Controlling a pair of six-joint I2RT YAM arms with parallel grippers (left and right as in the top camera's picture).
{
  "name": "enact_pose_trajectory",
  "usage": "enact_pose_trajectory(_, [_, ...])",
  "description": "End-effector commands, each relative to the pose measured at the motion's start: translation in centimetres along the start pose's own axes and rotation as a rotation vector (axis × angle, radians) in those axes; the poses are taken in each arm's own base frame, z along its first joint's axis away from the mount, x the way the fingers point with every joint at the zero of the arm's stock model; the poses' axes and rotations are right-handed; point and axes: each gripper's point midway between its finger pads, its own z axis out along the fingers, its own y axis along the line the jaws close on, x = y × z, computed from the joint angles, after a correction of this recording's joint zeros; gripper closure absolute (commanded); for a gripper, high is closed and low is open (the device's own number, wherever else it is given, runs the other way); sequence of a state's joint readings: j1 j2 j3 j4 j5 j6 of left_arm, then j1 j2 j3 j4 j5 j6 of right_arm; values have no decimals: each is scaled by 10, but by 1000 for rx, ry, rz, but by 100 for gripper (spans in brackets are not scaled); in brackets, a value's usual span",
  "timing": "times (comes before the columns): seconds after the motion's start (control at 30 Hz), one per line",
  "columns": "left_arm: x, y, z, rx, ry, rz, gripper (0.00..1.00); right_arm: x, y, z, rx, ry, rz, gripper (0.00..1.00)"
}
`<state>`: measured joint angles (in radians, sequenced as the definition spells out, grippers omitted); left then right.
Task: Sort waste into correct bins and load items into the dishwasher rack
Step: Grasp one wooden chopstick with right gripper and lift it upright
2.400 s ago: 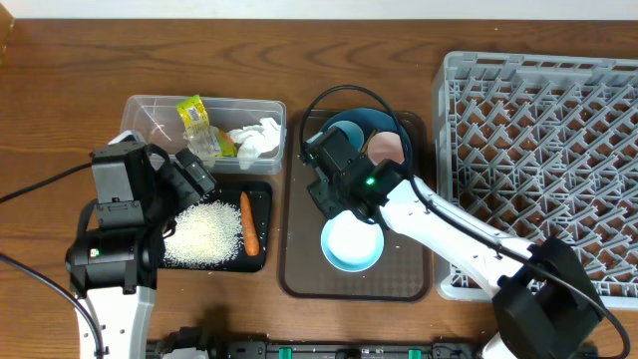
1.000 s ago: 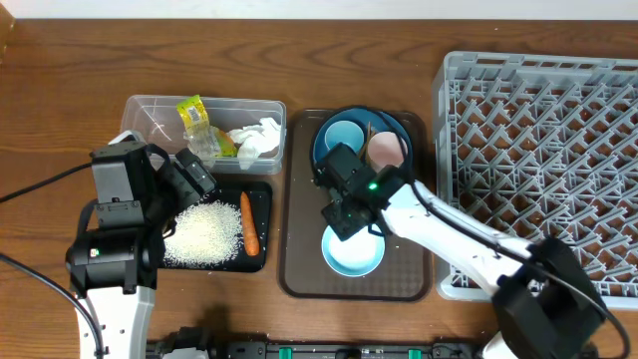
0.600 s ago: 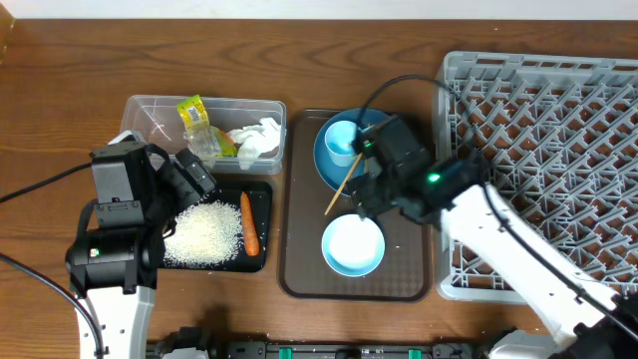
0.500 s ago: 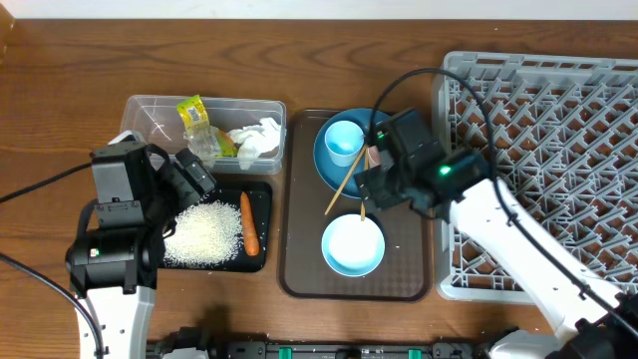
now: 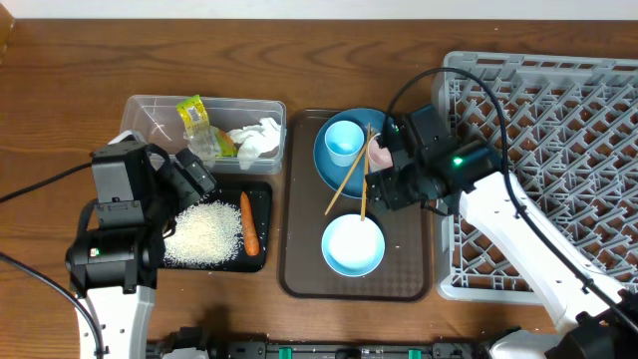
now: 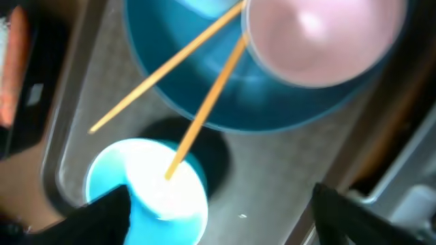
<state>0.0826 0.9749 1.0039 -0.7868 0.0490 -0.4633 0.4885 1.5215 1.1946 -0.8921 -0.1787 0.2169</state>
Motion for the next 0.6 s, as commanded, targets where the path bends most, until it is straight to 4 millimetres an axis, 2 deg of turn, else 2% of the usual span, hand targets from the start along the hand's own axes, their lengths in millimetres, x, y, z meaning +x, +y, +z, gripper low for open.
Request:
enact_pose_trajectory(0.0, [-8, -1, -4, -2, -20, 11, 1, 7, 11, 4, -52, 35, 177, 40])
enact_pose_trajectory(0.07, [-7, -1, -4, -2, -19, 11, 1, 13, 13, 11, -49, 47, 218, 53])
enact_pose_trajectory(0.1, [-8, -1, -4, -2, -20, 11, 1, 14, 15, 14, -53, 46, 230, 61])
enact_pose_trajectory(0.13, [-8, -1, -4, -2, -20, 11, 1, 15, 16, 18, -57, 41, 240, 75])
enact_pose_trajectory(0.17, [-8, -1, -4, -2, -20, 11, 1, 16, 19, 23, -62, 36, 255, 80])
enact_pose_trajectory(0.37, [-8, -1, -4, -2, -20, 11, 1, 21, 27, 49, -98, -9, 313, 78])
enact_pose_trajectory(0.5, [-8, -1, -4, -1, -20, 11, 1, 24, 16, 56, -48, -27, 388, 61])
enact_pose_trajectory(0.57, [-8, -1, -4, -2, -20, 11, 1, 26, 8, 57, -9, -34, 409, 58])
